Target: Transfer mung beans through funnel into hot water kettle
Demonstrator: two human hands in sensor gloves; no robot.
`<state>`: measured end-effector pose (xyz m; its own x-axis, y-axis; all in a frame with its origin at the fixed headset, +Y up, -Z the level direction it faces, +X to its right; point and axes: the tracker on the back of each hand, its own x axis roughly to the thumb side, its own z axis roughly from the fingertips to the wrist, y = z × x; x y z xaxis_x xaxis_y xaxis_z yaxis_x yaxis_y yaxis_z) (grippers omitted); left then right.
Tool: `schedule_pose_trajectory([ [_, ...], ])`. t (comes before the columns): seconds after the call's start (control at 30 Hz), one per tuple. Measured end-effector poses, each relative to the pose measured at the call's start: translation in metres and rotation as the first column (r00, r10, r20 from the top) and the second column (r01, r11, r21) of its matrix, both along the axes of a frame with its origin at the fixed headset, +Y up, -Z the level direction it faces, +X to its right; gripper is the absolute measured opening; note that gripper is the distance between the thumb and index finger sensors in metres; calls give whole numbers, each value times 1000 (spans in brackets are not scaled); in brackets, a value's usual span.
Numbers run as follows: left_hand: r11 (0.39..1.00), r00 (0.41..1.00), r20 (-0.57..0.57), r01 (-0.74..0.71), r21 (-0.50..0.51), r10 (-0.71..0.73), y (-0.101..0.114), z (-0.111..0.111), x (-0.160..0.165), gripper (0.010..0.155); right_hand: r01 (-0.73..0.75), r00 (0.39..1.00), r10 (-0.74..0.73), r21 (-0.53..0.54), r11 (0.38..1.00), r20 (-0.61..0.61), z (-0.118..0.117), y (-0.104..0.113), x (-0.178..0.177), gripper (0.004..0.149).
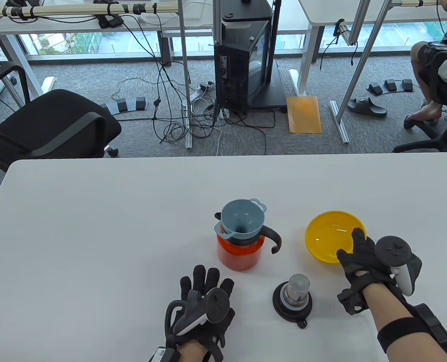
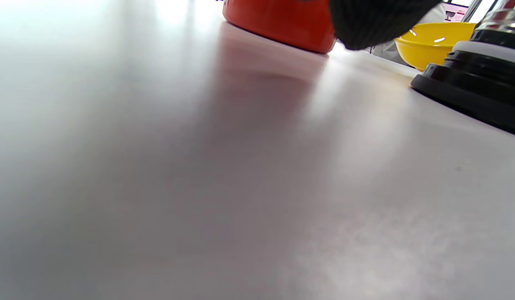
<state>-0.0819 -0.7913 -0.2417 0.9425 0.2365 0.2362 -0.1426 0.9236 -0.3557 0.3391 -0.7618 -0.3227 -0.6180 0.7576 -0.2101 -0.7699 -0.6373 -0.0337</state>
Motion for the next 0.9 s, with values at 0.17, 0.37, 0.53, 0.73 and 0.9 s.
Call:
schedule_pose_trajectory([
  [0.17,1000,1000,-5,8,8,-8,0,1,0,79,-57,998,58,-18,998,32,4,-11,3,84],
  [0.37,1000,1000,2,18,-2,-18,0,1,1,79,-154,986,159,-95,983,42,5,-16,5,80],
  [0.53,1000,1000,1,19,-7,-19,0,2,1,79,-166,984,172,-113,980,44,4,-11,8,80],
  [0.73,1000,1000,1,16,-3,-16,1,3,1,79,-182,983,182,-24,983,-22,-4,18,-3,80],
  [0.9,1000,1000,2,11,-3,-11,0,3,1,78,-164,979,171,70,984,-109,-15,55,-31,81],
])
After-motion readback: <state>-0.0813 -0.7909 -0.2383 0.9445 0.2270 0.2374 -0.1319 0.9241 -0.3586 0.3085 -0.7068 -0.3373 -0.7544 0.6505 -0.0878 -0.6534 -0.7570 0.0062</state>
